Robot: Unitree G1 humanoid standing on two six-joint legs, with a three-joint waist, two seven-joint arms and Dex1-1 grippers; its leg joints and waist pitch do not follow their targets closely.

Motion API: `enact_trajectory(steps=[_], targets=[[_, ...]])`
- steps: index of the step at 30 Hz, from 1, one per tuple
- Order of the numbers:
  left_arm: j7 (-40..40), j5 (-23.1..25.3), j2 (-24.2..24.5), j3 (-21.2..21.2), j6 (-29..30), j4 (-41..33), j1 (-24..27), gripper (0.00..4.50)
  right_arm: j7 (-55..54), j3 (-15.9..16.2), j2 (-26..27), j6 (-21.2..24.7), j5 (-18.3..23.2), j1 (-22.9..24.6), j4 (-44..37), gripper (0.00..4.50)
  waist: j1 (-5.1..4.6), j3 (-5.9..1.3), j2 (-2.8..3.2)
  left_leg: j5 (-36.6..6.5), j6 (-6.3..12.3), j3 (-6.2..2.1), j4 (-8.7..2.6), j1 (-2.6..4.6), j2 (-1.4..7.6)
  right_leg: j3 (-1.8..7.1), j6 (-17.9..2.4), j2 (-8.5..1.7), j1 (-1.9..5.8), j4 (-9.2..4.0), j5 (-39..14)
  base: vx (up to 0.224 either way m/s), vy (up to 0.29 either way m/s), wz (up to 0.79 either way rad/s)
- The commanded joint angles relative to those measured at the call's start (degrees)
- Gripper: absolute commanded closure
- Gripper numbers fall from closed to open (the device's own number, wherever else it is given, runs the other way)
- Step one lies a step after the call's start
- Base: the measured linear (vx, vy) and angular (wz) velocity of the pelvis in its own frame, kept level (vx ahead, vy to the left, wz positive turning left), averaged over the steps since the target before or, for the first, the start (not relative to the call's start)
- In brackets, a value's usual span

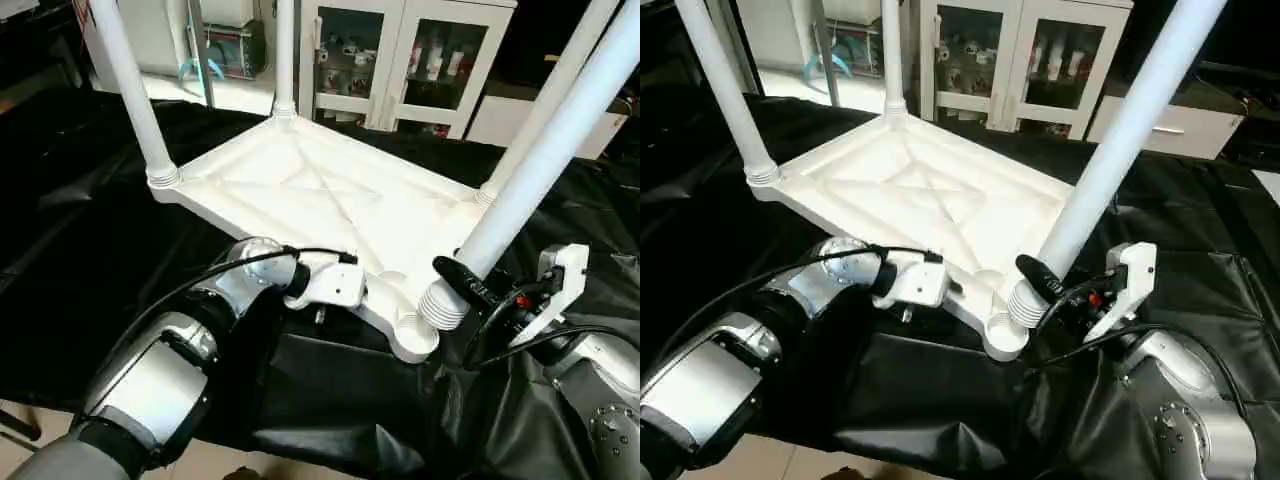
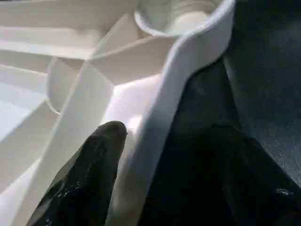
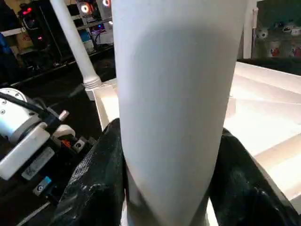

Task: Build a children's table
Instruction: Pick table leg

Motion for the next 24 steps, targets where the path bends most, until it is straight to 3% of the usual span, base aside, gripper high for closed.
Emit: enact_trajectory(steps=[1, 4, 7, 8, 18, 24], targets=[[1.5, 2.2, -0.3, -1.4, -1.0, 0.5, -1.8, 1.59, 0.6, 0.7, -0.7, -0.8, -0.6, 0.2, -1.5, 2.62, 0.21, -3.42, 0.13, -10.5, 2.36, -2.12, -4.25, 1.69, 4.68, 3.01, -13.9, -6.61, 2.28, -4.28, 1.7, 0.0, 0.0, 0.0], [2.1, 3.6, -0.4, -2.3, -1.2, 0.9, -2.3, 2.01, 0.7, 1.1, -0.7, -1.0, -1.0, 0.4, -1.5, 2.62, 0.25, -3.43, 0.25, -9.8, 2.72, -2.1, -4.17, 1.6, 4.59, 3.02, -14.2, -6.65, 2.36, -4.14, 3.2, 0.0, 0.0, 0.0], [2.4, 4.5, -0.4, -2.3, -1.2, 1.4, -2.5, 2.11, 0.8, 1.3, -0.6, -1.1, -1.3, 0.6, -1.7, 2.62, 0.22, -3.41, 0.11, -9.6, 3.04, -2.09, -4.13, 1.53, 4.58, 2.99, -14.3, -6.63, 2.36, -4.11, 3.6, 0.0, 0.0, 0.0], [2.4, 4.5, -0.4, -2.3, -1.3, 1.5, -2.5, 2.36, 0.8, 1.3, -0.5, -1.2, -1.4, 0.7, -1.7, 2.62, 0.22, -3.37, 0.14, -10.0, 2.99, -2.08, -4.15, 1.57, 4.55, 3.0, -14.2, -6.67, 2.35, -4.25, 2.7, 0.0, 0.0, 0.0], [1.5, 6.7, 0.3, -3.4, -1.2, 2.3, -2.2, 3.02, 0.9, 2.2, -0.6, -1.8, -1.9, 1.0, -1.7, 2.62, 0.13, -3.29, 0.12, -10.5, 2.9, -2.12, -4.28, 1.56, 4.59, 3.01, -14.2, -6.66, 2.29, -4.32, 1.8, 0.0, 0.0, 0.0], [0.3, 10.6, 2.0, -6.3, -1.0, 1.7, -2.0, 3.58, 1.6, 2.7, -0.9, -2.1, -2.5, 0.6, -1.4, 2.62, 0.06, -3.15, -0.04, -11.1, 2.89, -2.16, -4.4, 1.52, 4.69, 3.05, -13.7, -6.77, 2.24, -4.54, -0.3, 0.0, 0.0, 0.0]])
